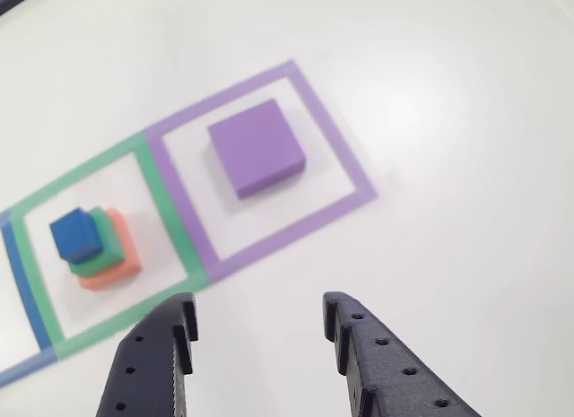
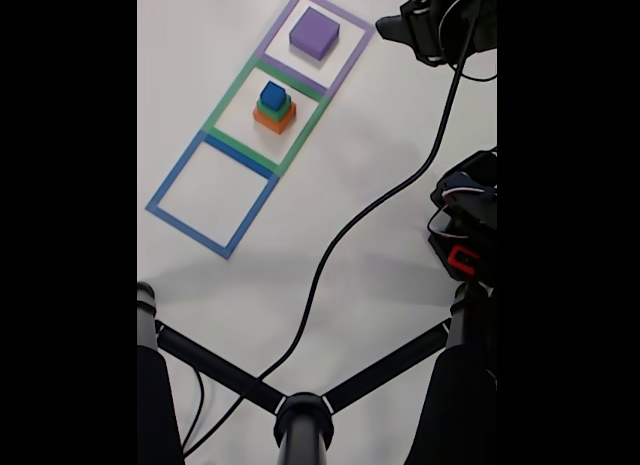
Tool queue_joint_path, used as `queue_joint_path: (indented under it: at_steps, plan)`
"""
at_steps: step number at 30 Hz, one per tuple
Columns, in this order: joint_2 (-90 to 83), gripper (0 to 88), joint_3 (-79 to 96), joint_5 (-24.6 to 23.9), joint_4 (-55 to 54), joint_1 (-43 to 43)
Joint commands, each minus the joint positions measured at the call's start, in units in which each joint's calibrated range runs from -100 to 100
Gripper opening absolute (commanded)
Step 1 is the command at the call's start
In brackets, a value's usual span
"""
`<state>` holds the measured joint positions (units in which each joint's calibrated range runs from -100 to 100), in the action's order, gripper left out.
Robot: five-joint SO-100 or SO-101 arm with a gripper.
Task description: Tower of hanoi
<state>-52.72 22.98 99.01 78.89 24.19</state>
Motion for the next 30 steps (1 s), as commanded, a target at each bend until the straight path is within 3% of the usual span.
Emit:
queue_joint_path:
  at_steps: [1,7,14,30]
  plan:
    - [-2.49,16.6,7.15,0.99,-7.3,2.76]
    - [-4.17,21.4,23.87,0.99,-24.95,5.43]
    - [-3.37,38.4,45.04,0.99,-52.95,7.72]
    - [18.75,43.2,56.21,0.99,-90.75,4.21]
